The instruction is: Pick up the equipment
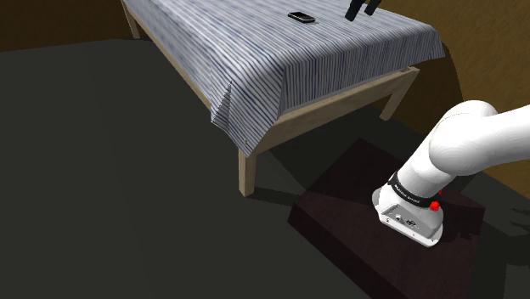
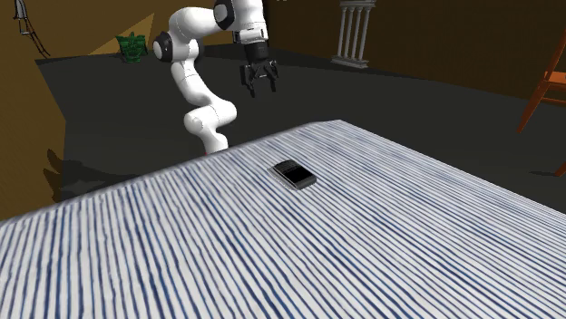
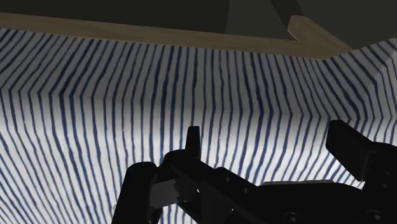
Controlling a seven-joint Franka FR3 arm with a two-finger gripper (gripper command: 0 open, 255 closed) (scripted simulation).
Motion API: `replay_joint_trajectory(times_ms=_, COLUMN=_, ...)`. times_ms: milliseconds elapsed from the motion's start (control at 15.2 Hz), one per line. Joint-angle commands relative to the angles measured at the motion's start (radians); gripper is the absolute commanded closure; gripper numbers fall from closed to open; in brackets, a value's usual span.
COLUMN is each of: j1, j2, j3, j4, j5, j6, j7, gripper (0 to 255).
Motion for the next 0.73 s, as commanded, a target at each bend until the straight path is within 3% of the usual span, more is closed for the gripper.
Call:
replay_joint_trajectory(times_ms=0, j1=0.000, j2=0.000, j3=0.000, j4=0.000, j5=0.000, j6=0.000, j7=0.000, gripper=0)
replay_joint_trajectory(times_ms=660, j1=-0.031, j2=0.330, j3=-0.115, j4=0.175, j5=-0.035, j6=0.145, j7=-0.123, gripper=0)
